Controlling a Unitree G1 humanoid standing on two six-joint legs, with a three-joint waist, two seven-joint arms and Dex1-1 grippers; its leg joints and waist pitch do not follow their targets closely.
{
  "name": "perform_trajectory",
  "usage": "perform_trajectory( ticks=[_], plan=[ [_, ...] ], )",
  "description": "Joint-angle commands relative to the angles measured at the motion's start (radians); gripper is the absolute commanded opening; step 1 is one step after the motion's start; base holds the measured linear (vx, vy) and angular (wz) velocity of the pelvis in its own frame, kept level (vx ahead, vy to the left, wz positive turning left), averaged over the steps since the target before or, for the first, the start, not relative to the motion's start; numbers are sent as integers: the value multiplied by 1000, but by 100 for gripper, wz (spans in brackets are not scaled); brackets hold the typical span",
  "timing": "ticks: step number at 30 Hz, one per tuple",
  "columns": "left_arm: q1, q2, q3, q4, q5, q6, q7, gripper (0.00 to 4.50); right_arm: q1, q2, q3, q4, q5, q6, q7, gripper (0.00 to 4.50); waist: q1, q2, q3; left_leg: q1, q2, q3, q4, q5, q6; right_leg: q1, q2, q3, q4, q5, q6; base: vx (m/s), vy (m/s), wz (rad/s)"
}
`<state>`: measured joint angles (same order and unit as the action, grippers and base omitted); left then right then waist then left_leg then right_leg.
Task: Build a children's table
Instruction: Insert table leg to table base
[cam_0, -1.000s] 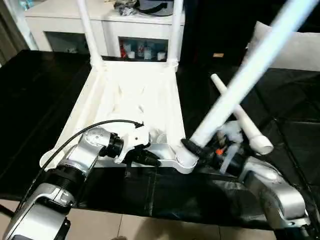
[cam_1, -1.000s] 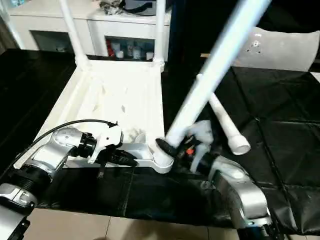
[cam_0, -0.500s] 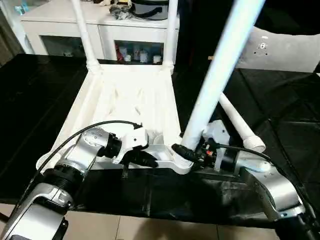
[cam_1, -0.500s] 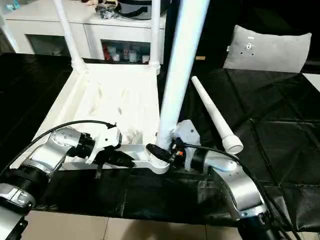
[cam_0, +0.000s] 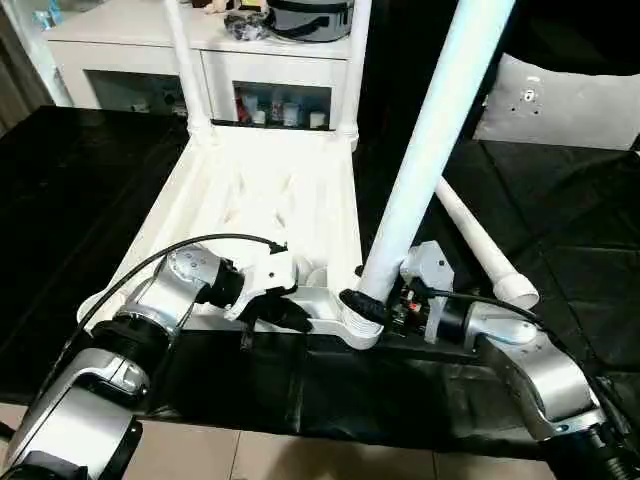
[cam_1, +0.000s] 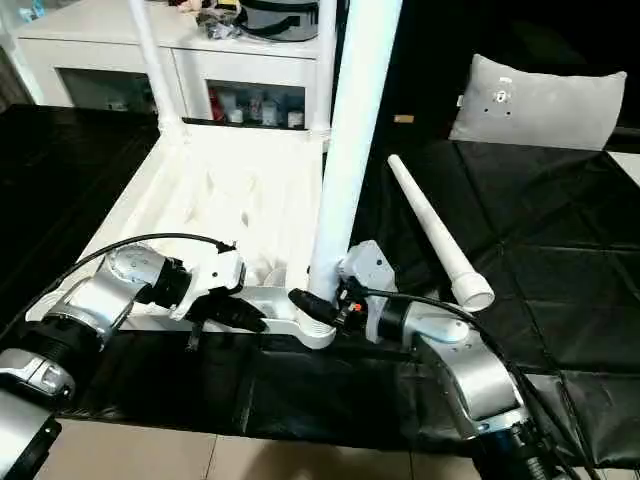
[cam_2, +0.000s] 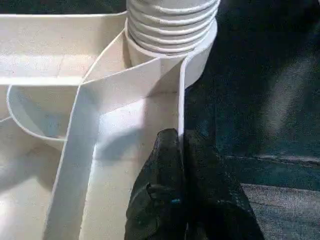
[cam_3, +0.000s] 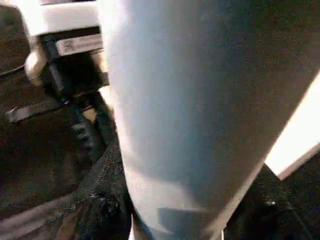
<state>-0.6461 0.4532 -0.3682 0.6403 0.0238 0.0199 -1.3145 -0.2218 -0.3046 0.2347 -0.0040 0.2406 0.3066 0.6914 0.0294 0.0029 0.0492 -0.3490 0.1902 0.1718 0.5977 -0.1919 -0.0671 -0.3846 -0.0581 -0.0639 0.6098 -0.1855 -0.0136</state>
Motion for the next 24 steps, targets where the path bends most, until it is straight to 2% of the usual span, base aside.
perform_trajectory(
  ticks=[1,2,3,4,5,6,7,8,9,10,11,12,13,15,19,20,22,24],
  plan=[
    [46,38,84,-165,-33,122,97,0,47,19,17,112,-53,98,-91,189,2,14,-46,7,42,-27,-88,-380,-35,28,-88,49,-99,-467,-162,0,0,0],
    [54,39,86,-178,-34,133,100,0,46,22,15,112,-54,99,-96,189,-6,16,-43,4,42,-30,-91,-392,-36,26,-86,46,-100,-493,-157,0,0,0],
    [122,37,103,-307,-48,234,132,0,38,46,4,113,-55,107,-131,189,-6,17,-44,13,40,-29,-85,-409,-39,20,-87,47,-106,-532,-141,0,0,0],
    [153,33,108,-366,-51,277,149,0,32,56,1,116,-59,108,-147,189,-12,17,-46,8,43,-32,-87,-401,-42,25,-90,50,-100,-509,-149,0,0,0],
    [165,31,110,-390,-52,294,155,0,30,60,0,118,-60,109,-153,189,-20,20,-43,5,45,-32,-90,-405,-40,20,-84,48,-100,-498,-152,0,0,0],
    [199,21,116,-460,-54,349,176,0,23,71,-2,124,-64,111,-167,189,-25,19,-39,7,41,-30,-89,-422,-37,16,-80,46,-105,-516,-147,0,0,0],
    [230,-1,124,-536,-50,415,212,0,14,85,-6,134,-66,117,-187,189,-32,8,-41,5,39,-30,-88,-424,-33,19,-79,46,-106,-519,-144,0,0,0],
    [232,-3,125,-541,-49,420,215,0,13,86,-7,134,-66,117,-188,189,-35,14,-41,3,39,-30,-87,-407,-31,19,-80,48,-103,-504,-151,0,0,0],
    [258,-36,132,-622,-40,503,263,0,1,102,-11,147,-68,125,-209,189,-42,1,-42,7,39,-26,-83,-408,-28,17,-79,49,-105,-515,-149,0,0,0],
    [258,-36,132,-622,-40,503,263,0,1,102,-11,147,-68,125,-209,189,-38,10,-41,8,34,-25,-79,-399,-18,12,-78,48,-111,-540,-138,0,0,0],
    [262,-58,135,-647,-25,538,293,0,-4,107,-9,153,-72,124,-214,189,-40,4,-39,9,32,-24,-78,-400,-12,10,-77,48,-116,-557,-130,0,0,0],
    [260,-74,135,-654,-9,559,323,0,-5,110,-9,155,-74,120,-218,189,-40,6,-40,7,32,-25,-78,-396,-14,12,-78,47,-114,-560,-127,0,0,0],
    [259,-83,135,-656,1,568,342,0,-5,112,-10,155,-74,119,-220,189,-39,0,-38,6,30,-25,-78,-392,-9,9,-75,46,-120,-588,-106,0,0,0],
    [258,-106,135,-657,29,600,421,0,3,120,-16,147,-69,109,-231,189,-37,3,-37,6,30,-26,-77,-395,-9,8,-77,44,-124,-614,-88,0,0,0],
    [254,-101,132,-652,56,616,472,0,21,112,-17,138,-71,100,-229,189,-34,5,-36,9,28,-30,-79,-430,-9,2,-75,39,-132,-639,-63,0,0,0],
    [255,-101,132,-662,56,630,479,0,23,111,-18,139,-72,98,-231,189,-35,10,-36,11,28,-31,-80,-435,-10,3,-75,38,-132,-636,-63,0,0,0],
    [255,-101,132,-662,56,630,479,0,23,111,-18,139,-72,98,-231,189,-36,9,-38,5,31,-34,-86,-436,-12,9,-75,36,-129,-600,-69,0,0,0],
    [253,-110,138,-678,32,642,477,0,27,112,-25,139,-68,99,-233,189,-37,12,-38,6,33,-34,-89,-446,-14,9,-75,37,-128,-567,-82,0,0,0]
  ],
)
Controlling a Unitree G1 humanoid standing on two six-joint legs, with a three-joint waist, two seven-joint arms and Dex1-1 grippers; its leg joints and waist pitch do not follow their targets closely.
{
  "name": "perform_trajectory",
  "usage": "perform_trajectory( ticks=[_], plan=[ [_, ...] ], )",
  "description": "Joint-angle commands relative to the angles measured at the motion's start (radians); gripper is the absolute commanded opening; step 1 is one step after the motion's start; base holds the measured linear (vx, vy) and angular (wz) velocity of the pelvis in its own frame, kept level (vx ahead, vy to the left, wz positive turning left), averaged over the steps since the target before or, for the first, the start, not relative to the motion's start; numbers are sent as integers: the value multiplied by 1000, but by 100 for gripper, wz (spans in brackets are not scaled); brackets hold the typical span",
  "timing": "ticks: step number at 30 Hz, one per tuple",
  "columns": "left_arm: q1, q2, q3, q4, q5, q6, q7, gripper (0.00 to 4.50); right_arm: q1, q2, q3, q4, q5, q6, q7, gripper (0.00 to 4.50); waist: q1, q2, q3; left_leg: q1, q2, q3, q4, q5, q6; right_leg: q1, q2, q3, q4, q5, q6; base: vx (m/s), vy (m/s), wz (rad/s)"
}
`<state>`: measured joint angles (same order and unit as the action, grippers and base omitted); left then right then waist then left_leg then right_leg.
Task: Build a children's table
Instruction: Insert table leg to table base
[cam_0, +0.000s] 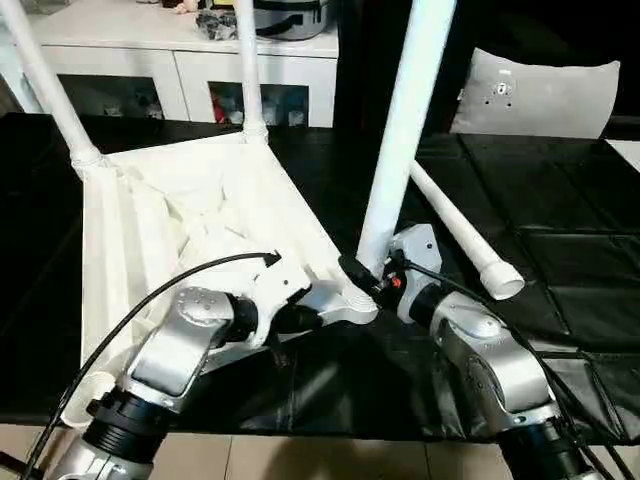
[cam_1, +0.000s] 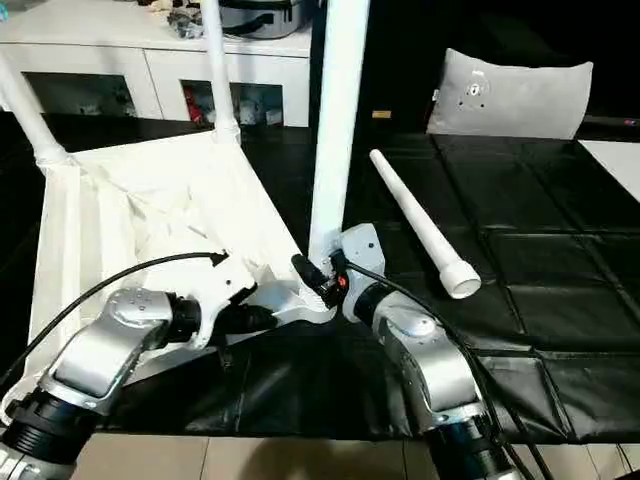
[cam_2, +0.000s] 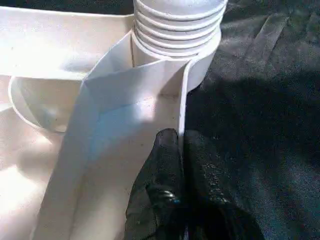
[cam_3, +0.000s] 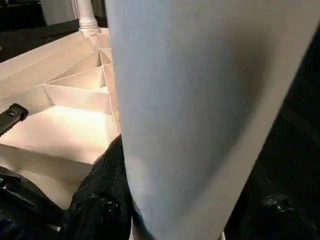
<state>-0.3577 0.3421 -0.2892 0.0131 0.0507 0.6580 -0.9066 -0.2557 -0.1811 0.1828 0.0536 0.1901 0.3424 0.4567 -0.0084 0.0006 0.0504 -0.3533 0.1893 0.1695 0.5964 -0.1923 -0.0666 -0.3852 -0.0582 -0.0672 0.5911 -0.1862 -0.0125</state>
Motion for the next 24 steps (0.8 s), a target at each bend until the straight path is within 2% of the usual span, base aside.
perform_trajectory(
  ticks=[1,2,3,6,9,10,15,21,23,24],
  plan=[
    [-36,1,59,-51,5,4,69,0,61,-11,27,82,-17,63,2,189,0,14,-39,12,34,-32,-88,-454,-15,10,-75,40,-110,-561,-87,0,0,0],
    [-36,1,59,-51,5,4,69,0,61,-11,27,82,-17,63,2,189,-1,13,-39,11,34,-32,-89,-456,-15,10,-75,40,-110,-559,-88,0,0,0],
    [-36,13,44,-48,13,-16,60,0,58,-5,20,92,-14,52,2,189,1,21,-39,13,34,-32,-89,-461,-17,9,-77,41,-111,-556,-91,0,0,0],
    [-39,44,9,-29,33,-57,45,0,40,11,2,119,-8,37,-6,189,0,18,-39,12,32,-33,-89,-468,-14,9,-78,41,-113,-562,-91,0,0,0],
    [-45,59,-5,-24,45,-86,50,0,26,15,-3,140,-11,25,-3,189,-5,23,-36,15,33,-33,-89,-482,-17,7,-79,40,-116,-584,-87,0,0,0],
    [-46,72,-18,-23,54,-102,41,0,21,11,0,149,-18,18,0,189,-7,21,-35,14,32,-33,-89,-486,-18,6,-78,39,-117,-589,-86,0,0,0],
    [-47,91,-30,-13,58,-103,37,0,18,7,-3,163,-25,1,3,189,-12,27,-34,17,32,-37,-89,-518,-23,5,-79,35,-121,-615,-76,0,0,0],
    [-55,99,-32,3,54,-95,46,0,23,7,-9,162,-19,-2,16,189,-12,25,-34,19,33,-36,-90,-522,-23,2,-78,36,-119,-600,-83,0,0,0],
    [-56,97,-31,8,50,-98,46,0,22,10,-16,164,5,12,37,245,-12,26,-33,19,32,-36,-90,-528,-22,2,-78,36,-120,-606,-82,0,0,0],
    [-57,96,-29,11,47,-102,47,0,20,10,-18,167,5,4,37,245,-11,24,-33,18,32,-36,-89,-523,-20,2,-79,37,-120,-609,-82,0,0,0]
  ],
)
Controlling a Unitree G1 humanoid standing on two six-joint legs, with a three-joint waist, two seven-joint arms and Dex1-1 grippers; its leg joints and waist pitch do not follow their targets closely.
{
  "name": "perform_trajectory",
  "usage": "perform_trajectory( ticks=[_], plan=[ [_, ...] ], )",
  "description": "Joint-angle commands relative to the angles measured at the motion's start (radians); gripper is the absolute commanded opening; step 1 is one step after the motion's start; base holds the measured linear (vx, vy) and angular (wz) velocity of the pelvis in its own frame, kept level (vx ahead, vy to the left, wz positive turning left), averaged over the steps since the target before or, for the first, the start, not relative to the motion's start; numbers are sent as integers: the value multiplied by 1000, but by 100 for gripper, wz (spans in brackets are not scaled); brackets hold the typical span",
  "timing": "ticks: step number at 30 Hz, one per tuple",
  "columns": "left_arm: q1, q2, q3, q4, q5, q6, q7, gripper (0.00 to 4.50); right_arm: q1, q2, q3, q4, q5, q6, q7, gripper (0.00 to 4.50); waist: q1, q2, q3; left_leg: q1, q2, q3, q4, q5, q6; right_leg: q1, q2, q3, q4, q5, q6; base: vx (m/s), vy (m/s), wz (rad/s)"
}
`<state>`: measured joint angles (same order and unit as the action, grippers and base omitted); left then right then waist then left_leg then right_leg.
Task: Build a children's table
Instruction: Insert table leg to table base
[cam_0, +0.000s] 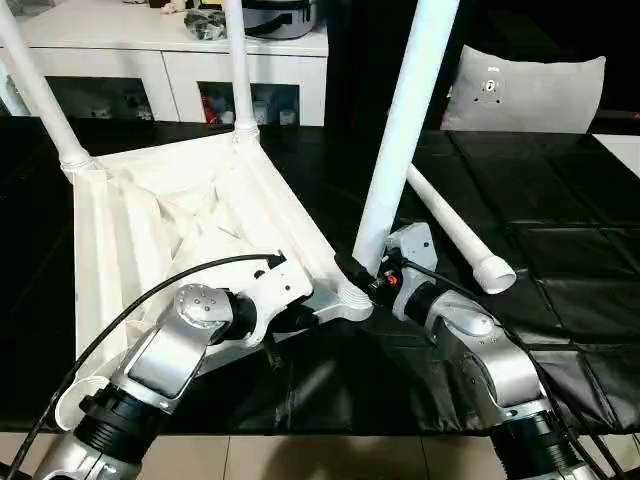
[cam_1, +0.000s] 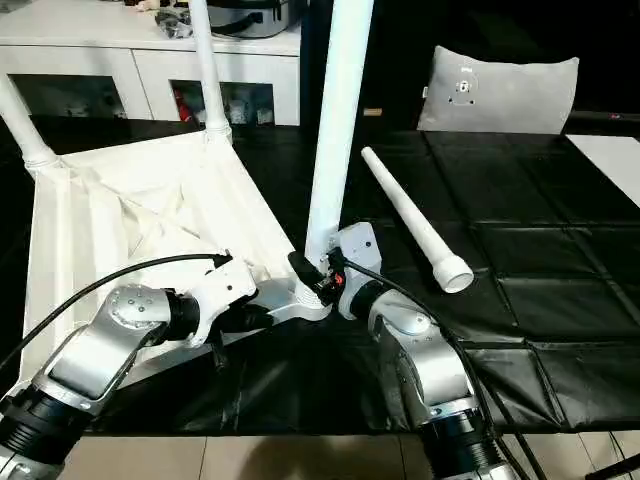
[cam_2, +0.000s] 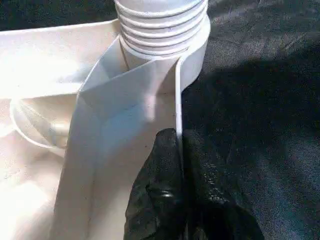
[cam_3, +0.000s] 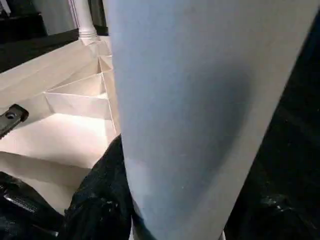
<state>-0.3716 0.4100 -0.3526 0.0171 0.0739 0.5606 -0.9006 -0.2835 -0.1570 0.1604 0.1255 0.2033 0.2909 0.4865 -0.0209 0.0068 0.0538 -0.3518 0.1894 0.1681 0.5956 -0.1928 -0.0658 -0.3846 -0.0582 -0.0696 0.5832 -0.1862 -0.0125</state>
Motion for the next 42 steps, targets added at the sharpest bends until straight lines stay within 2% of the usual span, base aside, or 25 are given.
perform_trajectory(
  ticks=[1,4,6,11,15,16,17,19,20,23,29,30,32,33,35,38,42],
  plan=[
    [-44,26,35,8,22,-7,42,0,46,-14,3,98,-9,49,6,260,1,19,-36,17,32,-35,-89,-521,-21,1,-78,39,-113,-608,-84,0,0,0],
    [-47,33,28,17,22,-31,37,0,43,-19,2,99,-12,37,11,280,1,15,-40,13,33,-35,-89,-506,-18,6,-79,40,-109,-593,-88,0,0,0],
    [-52,39,25,34,25,-45,36,0,43,-27,4,101,-27,12,7,309,5,17,-39,12,33,-31,-89,-479,-12,6,-81,43,-109,-582,-93,0,0,0],
    [-70,57,21,86,30,-92,23,0,64,-47,-3,74,-16,-17,50,340,10,18,-44,5,37,-28,-91,-423,-5,12,-79,48,-100,-501,-117,0,0,0],
    [-86,73,17,120,20,-129,-8,0,90,-73,-21,42,5,-41,90,370,15,23,-55,-9,38,-22,-90,-324,7,31,-77,52,-78,-316,-170,0,0,0],
    [-88,75,16,125,17,-136,-15,0,93,-78,-23,40,7,-44,94,395,15,21,-61,-11,38,-19,-85,-283,14,34,-75,52,-72,-252,-187,0,0,0],
    [-90,77,14,129,16,-145,-21,0,94,-81,-26,40,8,-46,95,395,16,20,-66,-16,36,-16,-79,-225,27,39,-75,52,-64,-177,-207,0,0,0],
    [-96,80,9,149,3,-173,-44,0,103,-97,-35,32,17,-59,113,405,20,21,-65,-17,35,-12,-75,-184,43,39,-76,51,-60,-129,-228,0,0,0],
    [-96,80,9,149,3,-173,-44,0,103,-97,-35,32,17,-59,113,414,25,21,-67,-13,35,-9,-73,-169,49,39,-75,52,-57,-111,-236,0,0,0],
    [-104,99,-15,186,1,-227,-93,0,115,-125,-52,12,38,-87,160,438,34,21,-64,-12,37,-8,-74,-165,55,40,-74,50,-58,-113,-241,0,0,0],
    [-125,137,-72,256,17,-339,-191,0,99,-199,-53,-16,65,-112,289,445,40,22,-56,-2,40,-9,-81,-256,33,34,-74,50,-72,-258,-208,0,0,0],
    [-131,143,-83,272,24,-359,-210,0,92,-216,-47,-21,69,-110,323,445,41,17,-57,-2,39,-9,-80,-268,33,36,-75,50,-74,-284,-199,0,0,0],
    [-141,146,-95,296,30,-389,-235,0,77,-238,-38,-24,76,-105,368,445,46,19,-57,0,40,-9,-79,-257,34,34,-77,51,-74,-289,-197,0,0,0],
    [-146,147,-100,306,31,-405,-248,0,70,-247,-34,-23,80,-104,387,445,46,14,-59,-2,39,-8,-77,-247,36,36,-77,51,-73,-283,-196,0,0,0],
    [-160,154,-116,332,38,-460,-282,0,53,-269,-20,-17,77,-102,419,445,58,16,-61,0,41,-7,-75,-217,42,34,-77,52,-69,-255,-201,0,0,0],
    [-174,157,-130,350,31,-506,-328,0,28,-296,19,-4,43,-114,465,445,67,14,-65,-1,42,-6,-73,-183,41,37,-77,52,-59,-200,-217,0,0,0],
    [-184,159,-148,351,27,-528,-363,0,-3,-305,56,21,28,-112,522,445,77,15,-68,0,43,-5,-71,-162,45,38,-78,51,-51,-149,-236,0,0,0]
  ],
)
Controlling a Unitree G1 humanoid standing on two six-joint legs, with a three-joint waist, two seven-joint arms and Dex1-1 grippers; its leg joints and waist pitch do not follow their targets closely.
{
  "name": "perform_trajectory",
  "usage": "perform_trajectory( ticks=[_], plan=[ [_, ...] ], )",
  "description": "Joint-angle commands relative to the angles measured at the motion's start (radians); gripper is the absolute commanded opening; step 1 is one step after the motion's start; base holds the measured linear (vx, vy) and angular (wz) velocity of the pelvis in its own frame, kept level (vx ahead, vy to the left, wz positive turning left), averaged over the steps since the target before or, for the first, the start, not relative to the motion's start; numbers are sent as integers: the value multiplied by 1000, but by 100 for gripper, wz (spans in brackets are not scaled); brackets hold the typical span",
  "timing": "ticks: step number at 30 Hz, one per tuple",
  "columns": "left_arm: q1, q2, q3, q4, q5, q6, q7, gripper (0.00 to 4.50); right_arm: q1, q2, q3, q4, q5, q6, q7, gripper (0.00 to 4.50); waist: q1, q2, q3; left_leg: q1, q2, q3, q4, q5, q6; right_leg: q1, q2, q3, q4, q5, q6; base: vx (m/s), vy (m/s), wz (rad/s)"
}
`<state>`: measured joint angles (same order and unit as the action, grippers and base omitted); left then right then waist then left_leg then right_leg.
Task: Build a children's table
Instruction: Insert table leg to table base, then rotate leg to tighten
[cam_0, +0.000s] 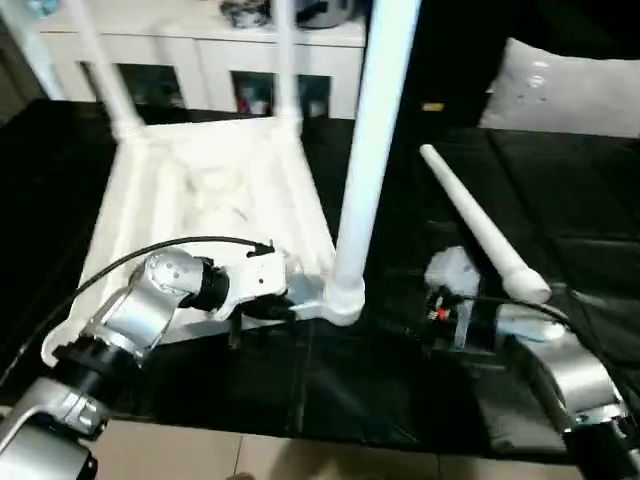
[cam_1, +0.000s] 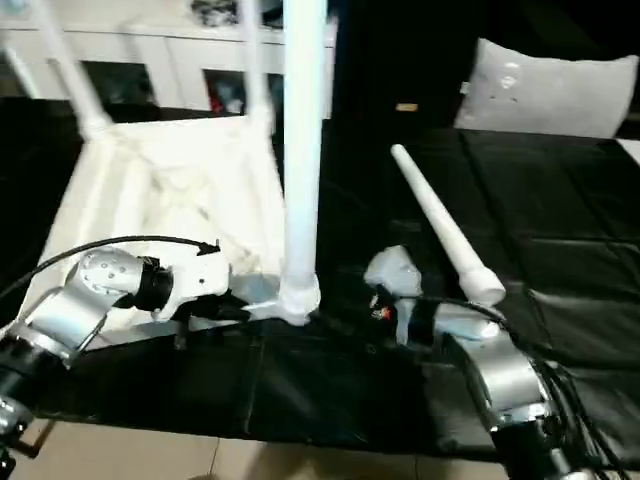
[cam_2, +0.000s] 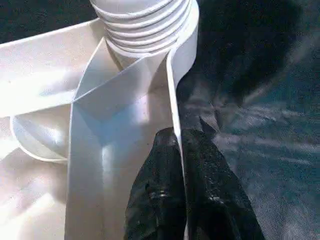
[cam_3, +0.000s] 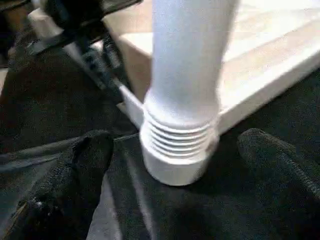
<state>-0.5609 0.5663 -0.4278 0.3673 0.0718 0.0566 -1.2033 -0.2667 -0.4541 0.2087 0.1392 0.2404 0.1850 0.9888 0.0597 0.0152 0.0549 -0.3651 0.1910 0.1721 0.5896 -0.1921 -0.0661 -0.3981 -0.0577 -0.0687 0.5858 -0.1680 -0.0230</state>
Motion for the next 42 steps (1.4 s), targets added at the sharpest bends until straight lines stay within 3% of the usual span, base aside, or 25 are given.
perform_trajectory(
  ticks=[1,5,6,9,10,11,20,21,32,37,38,40,42],
  plan=[
    [6,2,-73,0,29,-25,-62,0,-23,-6,9,11,-11,-6,20,445,-3,7,-69,13,42,-9,-66,-163,45,52,-79,51,-53,-167,-227,0,0,0],
    [6,-6,-76,-8,25,-43,-86,0,-68,10,19,66,-17,-8,35,445,1,4,-68,14,42,-8,-65,-174,36,51,-80,51,-54,-191,-226,0,0,0],
    [7,-9,-76,-11,25,-47,-92,0,-86,17,22,90,-19,-10,37,418,1,5,-67,13,42,-9,-65,-180,32,51,-81,50,-55,-206,-225,0,0,0],
    [8,-10,-77,-12,25,-52,-97,0,-99,23,26,108,-23,-13,41,405,3,5,-67,14,41,-8,-64,-189,25,50,-81,52,-57,-226,-217,0,0,0],
    [9,-9,-78,-17,24,-52,-100,0,-102,25,27,113,-23,-13,45,390,3,-3,-67,13,41,-7,-64,-186,27,51,-80,52,-56,-224,-215,0,0,0],
    [11,-8,-79,-23,24,-50,-102,0,-105,26,31,117,-26,-15,51,375,6,0,-68,11,41,-8,-64,-179,29,52,-81,52,-53,-222,-214,0,0,0],
    [18,-9,-86,-42,30,-55,-119,0,-142,56,52,167,-29,-25,83,309,10,1,-69,13,42,-8,-62,-171,29,49,-80,51,-50,-214,-216,0,0,0],
    [17,-11,-87,-44,32,-56,-120,0,-146,58,56,175,-31,-29,89,287,11,1,-70,12,42,-8,-62,-167,29,50,-81,51,-50,-210,-215,0,0,0],
    [23,-10,-89,-53,37,-49,-120,0,-149,66,58,189,-34,-41,108,272,12,2,-71,12,41,-8,-61,-163,29,51,-80,50,-49,-206,-213,0,0,0],
    [50,-65,-19,-92,-13,100,-21,0,-60,96,33,88,19,64,42,272,15,2,-70,13,43,-6,-61,-145,33,52,-80,53,-47,-182,-220,0,0,0],
    [54,-78,-5,-101,-23,133,1,0,-43,107,28,72,22,82,15,272,16,-3,-70,12,44,-7,-62,-147,35,50,-80,52,-47,-186,-221,0,0,0],
    [56,-93,9,-110,-33,164,26,0,-25,119,24,59,20,94,-17,270,18,-1,-65,16,42,-7,-64,-181,26,46,-80,51,-56,-253,-208,0,0,0],
    [59,-142,45,-133,-47,257,105,0,23,180,18,51,-17,91,-147,269,15,-1,-59,18,40,-8,-68,-231,11,42,-81,50,-68,-358,-176,0,0,0]
  ],
)
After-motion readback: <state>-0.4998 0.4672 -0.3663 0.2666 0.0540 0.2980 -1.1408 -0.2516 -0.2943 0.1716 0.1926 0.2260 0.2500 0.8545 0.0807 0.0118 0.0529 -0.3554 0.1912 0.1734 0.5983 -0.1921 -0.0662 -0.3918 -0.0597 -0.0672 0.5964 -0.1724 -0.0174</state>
